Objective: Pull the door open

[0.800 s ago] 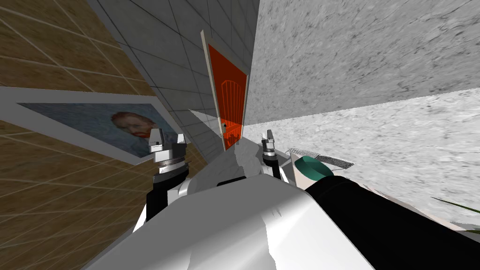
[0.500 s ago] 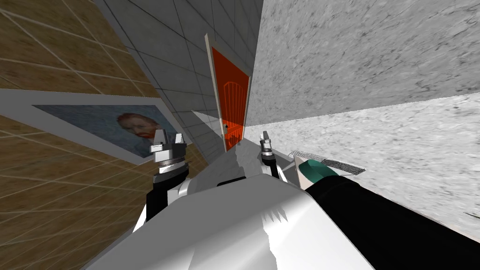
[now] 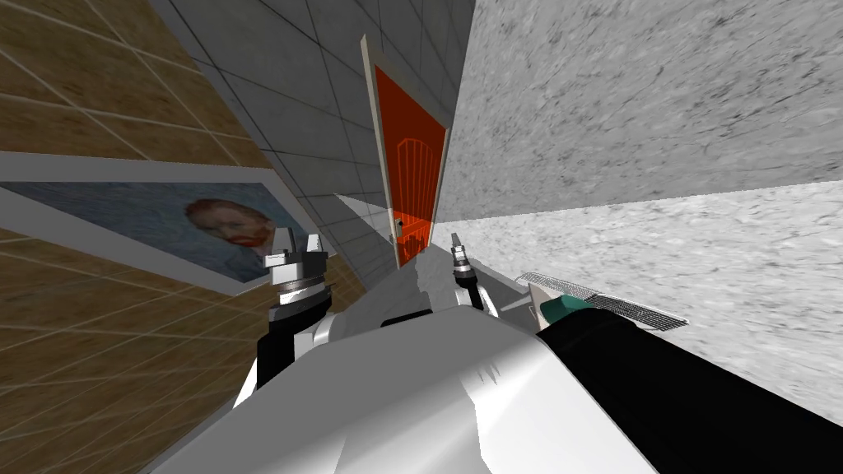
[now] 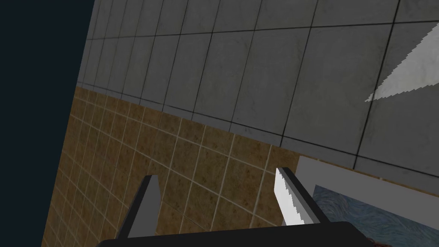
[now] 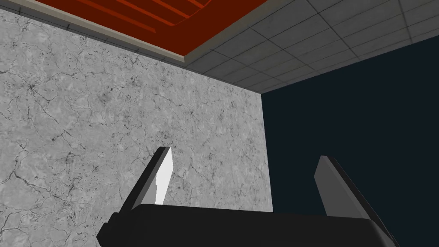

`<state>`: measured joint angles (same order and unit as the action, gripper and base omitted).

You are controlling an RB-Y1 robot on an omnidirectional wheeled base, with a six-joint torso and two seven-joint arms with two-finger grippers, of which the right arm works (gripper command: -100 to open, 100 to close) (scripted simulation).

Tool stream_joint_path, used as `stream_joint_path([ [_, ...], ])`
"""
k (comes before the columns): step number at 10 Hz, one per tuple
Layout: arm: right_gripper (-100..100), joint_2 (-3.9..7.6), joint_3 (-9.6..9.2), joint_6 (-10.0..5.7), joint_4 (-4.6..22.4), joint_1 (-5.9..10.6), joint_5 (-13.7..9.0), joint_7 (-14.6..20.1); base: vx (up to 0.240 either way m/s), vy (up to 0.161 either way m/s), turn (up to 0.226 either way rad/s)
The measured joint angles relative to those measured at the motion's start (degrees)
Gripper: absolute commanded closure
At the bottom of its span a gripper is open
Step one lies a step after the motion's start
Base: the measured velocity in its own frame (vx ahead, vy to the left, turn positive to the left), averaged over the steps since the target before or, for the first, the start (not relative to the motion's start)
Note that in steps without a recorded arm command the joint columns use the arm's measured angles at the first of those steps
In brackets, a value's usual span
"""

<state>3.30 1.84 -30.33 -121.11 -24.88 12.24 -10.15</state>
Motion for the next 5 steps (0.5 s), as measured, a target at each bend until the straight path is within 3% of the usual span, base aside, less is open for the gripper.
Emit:
stream_joint_path([
  [5,-100,1.42,-0.74,0.09,5.0,1.77,2.8,-3.8,0.09,-0.004,0.071],
])
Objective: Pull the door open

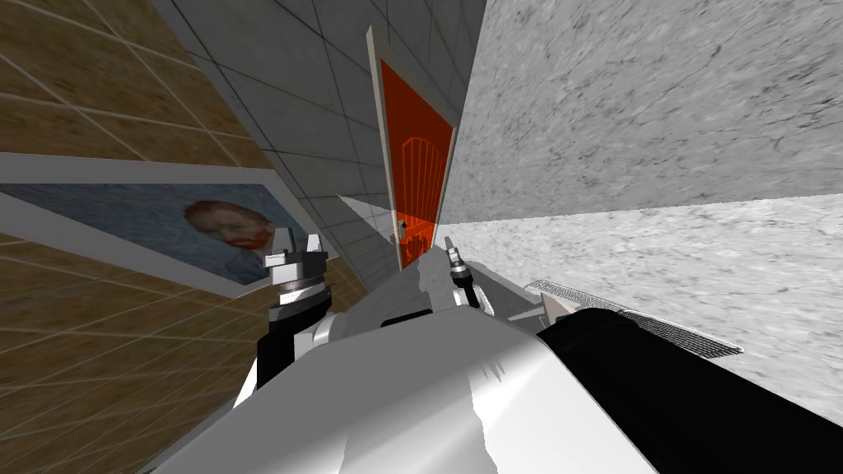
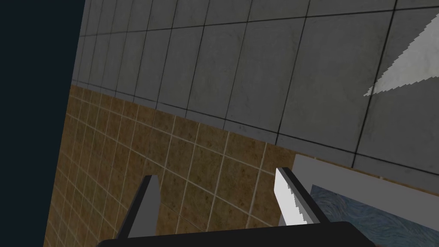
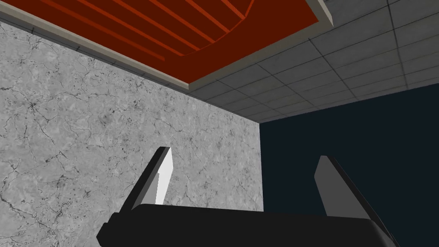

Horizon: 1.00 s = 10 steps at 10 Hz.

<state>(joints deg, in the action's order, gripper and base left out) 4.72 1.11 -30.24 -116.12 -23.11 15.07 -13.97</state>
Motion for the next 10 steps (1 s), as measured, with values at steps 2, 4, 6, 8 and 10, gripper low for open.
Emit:
stream_joint_path([
  [2,-100,0.7,-0.11,0.13,2.1,0.99,1.0,-1.4,0.101,-0.015,0.08],
  [4,-100,1.22,-0.38,0.39,4.1,2.01,2.2,-2.9,0.102,-0.016,0.081],
  [6,-100,1.94,-0.46,0.6,6.5,3.32,3.3,-4.4,0.094,-0.02,0.072],
  [8,-100,2.3,-0.94,1.18,8.5,4.43,4.7,-6.1,0.082,-0.02,0.078],
  [10,-100,3.01,-1.01,1.03,10.9,5.35,5.8,-7.7,0.106,-0.021,0.085],
])
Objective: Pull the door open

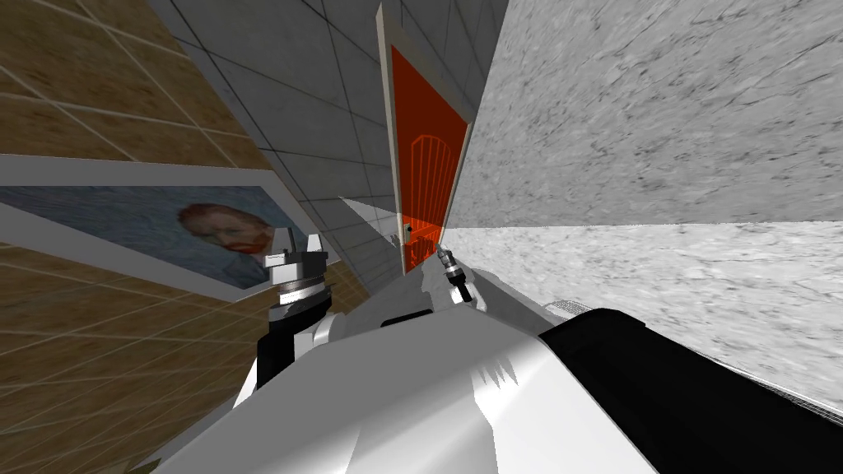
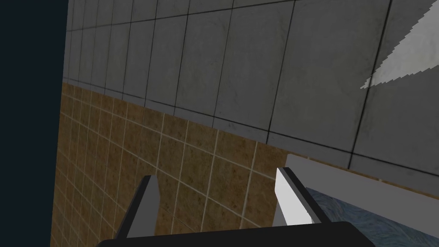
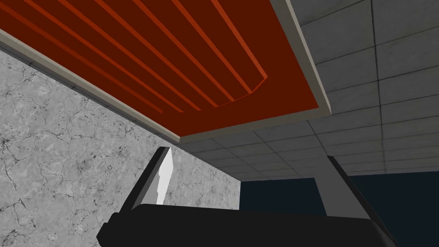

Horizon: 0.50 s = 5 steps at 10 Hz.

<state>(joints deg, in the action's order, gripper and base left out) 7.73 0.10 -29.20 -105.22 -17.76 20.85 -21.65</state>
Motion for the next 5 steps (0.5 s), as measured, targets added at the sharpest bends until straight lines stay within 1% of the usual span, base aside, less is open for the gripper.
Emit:
stream_joint_path([
  [4,-100,1.12,-0.43,0.24,4.5,2.02,2.4,-3.1,0.098,-0.021,0.083],
  [5,-100,1.55,-0.56,0.64,5.4,2.79,3.0,-3.8,0.094,-0.015,0.069],
])
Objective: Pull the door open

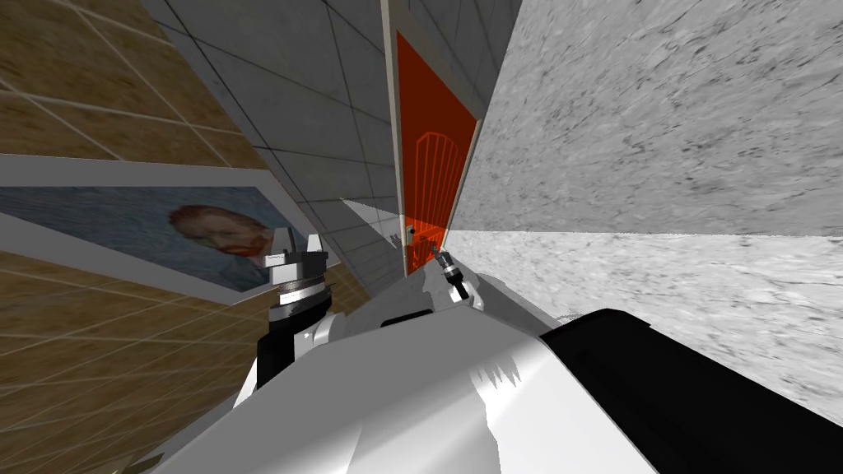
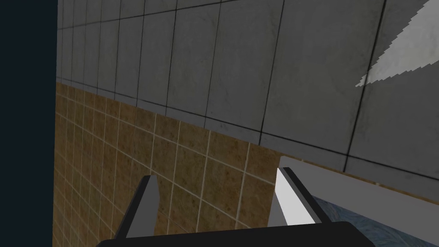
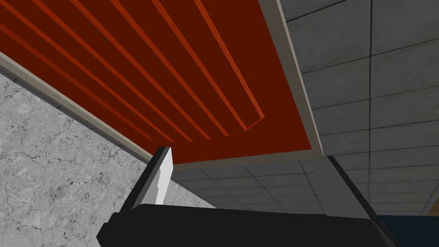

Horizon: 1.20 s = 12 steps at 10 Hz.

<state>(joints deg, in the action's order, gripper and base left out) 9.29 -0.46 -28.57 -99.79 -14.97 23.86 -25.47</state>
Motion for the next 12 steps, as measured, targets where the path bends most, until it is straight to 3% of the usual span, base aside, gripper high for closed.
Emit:
stream_joint_path([
  [4,-100,0.89,-0.55,0.16,6.1,2.93,2.9,-4.1,0.13,-0.029,0.095],
  [6,-100,1.49,-0.9,0.82,8.0,4.11,4.2,-5.5,0.076,-0.039,0.078],
  [8,-100,1.97,-1.0,0.58,10.0,4.6,5.2,-7.0,0.086,-0.027,0.075],
  [12,-100,2.85,-1.52,0.73,15.3,7.08,8.0,-10.8,0.129,-0.044,0.09],
])
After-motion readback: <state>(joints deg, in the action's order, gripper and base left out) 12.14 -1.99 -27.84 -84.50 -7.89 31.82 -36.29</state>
